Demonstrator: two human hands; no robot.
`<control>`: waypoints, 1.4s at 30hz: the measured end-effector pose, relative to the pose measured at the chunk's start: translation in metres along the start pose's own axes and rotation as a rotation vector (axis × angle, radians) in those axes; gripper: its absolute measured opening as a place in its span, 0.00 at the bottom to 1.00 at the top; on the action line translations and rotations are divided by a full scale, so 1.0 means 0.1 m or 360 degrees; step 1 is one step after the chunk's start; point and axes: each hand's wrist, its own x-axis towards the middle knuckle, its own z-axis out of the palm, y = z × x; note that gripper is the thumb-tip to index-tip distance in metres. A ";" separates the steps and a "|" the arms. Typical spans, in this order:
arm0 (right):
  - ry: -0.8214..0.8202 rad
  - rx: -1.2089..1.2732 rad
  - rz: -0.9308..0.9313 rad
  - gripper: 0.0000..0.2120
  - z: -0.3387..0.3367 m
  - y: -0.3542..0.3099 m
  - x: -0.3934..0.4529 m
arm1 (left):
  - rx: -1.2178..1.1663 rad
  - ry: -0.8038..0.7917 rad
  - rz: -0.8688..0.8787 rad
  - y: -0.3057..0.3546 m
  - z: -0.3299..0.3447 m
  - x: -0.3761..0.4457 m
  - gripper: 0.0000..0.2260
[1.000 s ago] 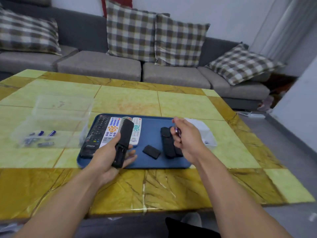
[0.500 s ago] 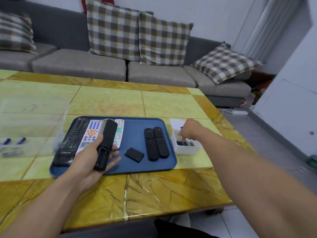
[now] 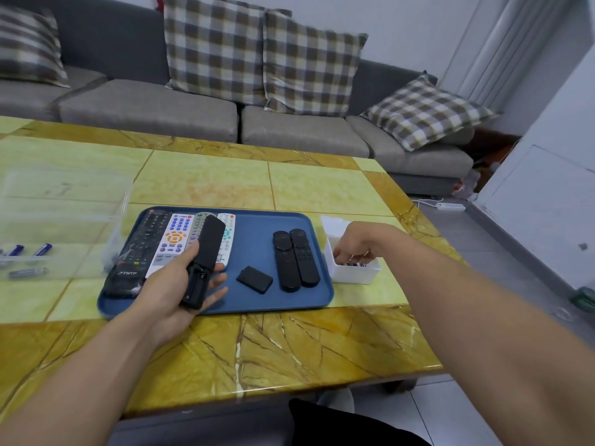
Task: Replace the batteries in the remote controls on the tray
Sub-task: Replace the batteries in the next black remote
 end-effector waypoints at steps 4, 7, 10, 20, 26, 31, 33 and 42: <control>0.0144 0.0223 -0.0056 0.16 0.00 0.03 -0.01 | 0.0004 0.0006 0.0011 0.00 -0.03 0.02 0.16; 0.0400 0.0302 -0.0142 0.13 -0.03 0.07 -0.02 | -0.0002 0.0051 0.0021 0.02 0.00 0.01 0.16; 0.0858 0.0361 -0.0288 0.05 -0.12 0.01 -0.10 | 0.0004 0.0078 0.0103 0.04 0.01 -0.05 0.17; 0.0882 0.0303 -0.1224 0.07 0.46 -2.02 -0.62 | -0.0281 0.0537 0.0567 0.37 -0.78 -0.06 0.21; 0.0491 0.0064 -0.1684 0.13 1.03 -3.32 -0.55 | -0.0615 0.0900 0.0756 0.67 -1.33 -0.07 0.19; 0.0192 -0.0479 -0.1698 0.20 1.24 -4.04 -0.36 | -0.0785 0.0989 0.0746 0.91 -1.62 -0.07 0.17; 0.0139 -0.0676 -0.1661 0.22 1.25 -4.17 -0.32 | -0.0821 0.0989 0.0720 0.93 -1.67 -0.08 0.15; 0.0235 -0.0871 -0.1570 0.18 1.38 -4.36 -0.20 | -0.0975 0.1073 0.0629 0.95 -1.72 -0.07 0.16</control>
